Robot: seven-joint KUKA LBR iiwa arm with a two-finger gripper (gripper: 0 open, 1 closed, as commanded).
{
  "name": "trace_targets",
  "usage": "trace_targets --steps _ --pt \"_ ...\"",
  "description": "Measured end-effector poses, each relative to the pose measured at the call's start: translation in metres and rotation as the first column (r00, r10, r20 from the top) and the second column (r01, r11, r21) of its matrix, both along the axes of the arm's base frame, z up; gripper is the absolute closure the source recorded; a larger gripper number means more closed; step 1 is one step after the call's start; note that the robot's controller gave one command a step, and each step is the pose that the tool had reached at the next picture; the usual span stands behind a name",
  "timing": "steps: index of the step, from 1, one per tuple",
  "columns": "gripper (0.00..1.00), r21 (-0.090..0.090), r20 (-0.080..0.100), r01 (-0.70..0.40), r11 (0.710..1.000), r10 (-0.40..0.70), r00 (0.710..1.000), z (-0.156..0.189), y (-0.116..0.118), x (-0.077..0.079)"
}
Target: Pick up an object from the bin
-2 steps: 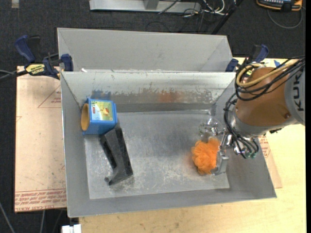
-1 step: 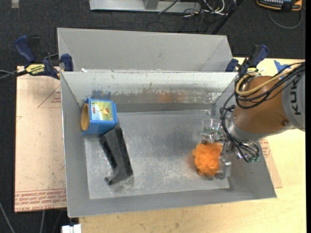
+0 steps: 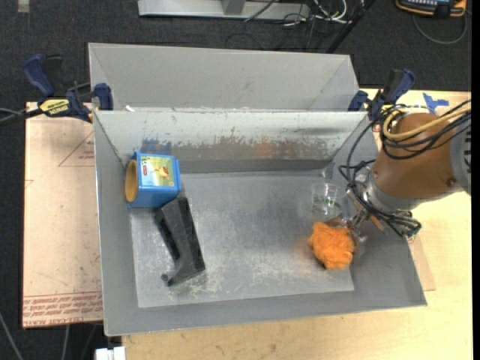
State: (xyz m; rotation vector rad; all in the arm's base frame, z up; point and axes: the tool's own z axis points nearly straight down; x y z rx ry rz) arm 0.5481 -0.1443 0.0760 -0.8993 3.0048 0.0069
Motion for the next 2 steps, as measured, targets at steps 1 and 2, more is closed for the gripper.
trace_targets --steps 1,2 --pt "1.00 0.000 0.000 0.000 1.000 0.000 1.000 0.000 0.000 0.000" --pt "1.00 0.002 -0.004 -0.006 1.000 0.006 1.000 0.035 0.003 -0.014"
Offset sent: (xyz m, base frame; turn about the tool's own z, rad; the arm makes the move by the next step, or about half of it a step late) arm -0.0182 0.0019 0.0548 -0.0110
